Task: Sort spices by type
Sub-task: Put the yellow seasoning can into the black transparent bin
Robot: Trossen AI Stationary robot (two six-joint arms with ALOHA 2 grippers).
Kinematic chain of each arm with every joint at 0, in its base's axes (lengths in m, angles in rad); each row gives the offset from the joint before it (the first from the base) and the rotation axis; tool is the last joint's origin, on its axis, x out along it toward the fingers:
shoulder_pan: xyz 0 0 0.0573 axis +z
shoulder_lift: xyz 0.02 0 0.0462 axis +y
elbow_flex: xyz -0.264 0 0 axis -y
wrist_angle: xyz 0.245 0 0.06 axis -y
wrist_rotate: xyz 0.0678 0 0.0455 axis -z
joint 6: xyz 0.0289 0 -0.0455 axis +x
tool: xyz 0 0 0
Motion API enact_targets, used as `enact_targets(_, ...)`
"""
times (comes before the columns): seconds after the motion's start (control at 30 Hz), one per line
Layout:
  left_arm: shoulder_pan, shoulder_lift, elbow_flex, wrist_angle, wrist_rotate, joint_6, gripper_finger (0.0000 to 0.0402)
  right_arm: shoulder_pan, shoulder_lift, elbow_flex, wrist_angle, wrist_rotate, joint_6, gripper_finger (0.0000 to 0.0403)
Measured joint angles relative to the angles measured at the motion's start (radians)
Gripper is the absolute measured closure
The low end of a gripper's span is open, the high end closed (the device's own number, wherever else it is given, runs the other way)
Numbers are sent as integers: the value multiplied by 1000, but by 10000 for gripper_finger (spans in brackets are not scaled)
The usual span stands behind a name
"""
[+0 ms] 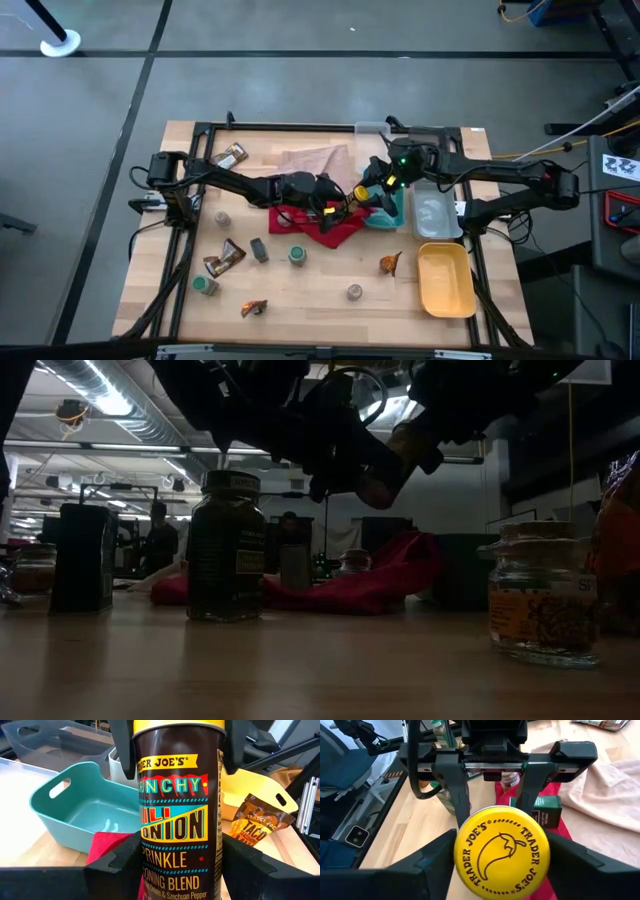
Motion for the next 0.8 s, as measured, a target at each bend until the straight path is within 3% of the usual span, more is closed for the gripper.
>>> enact_targets(0.07,0,0,0,0,0,0,196,0,4,0,3,-1,0,169)
enact_targets(0.27,0,0,0,-1,0,0,188,-1,6,0,1,-2,0,169)
enact_targets(0.6,3,0,0,6,-10,-51,139,-1,7,15,-29,13,1,167)
enact_targets(0.8,27,-2,0,-1,-10,-38,131,-1,7,134,-216,154,-99,167)
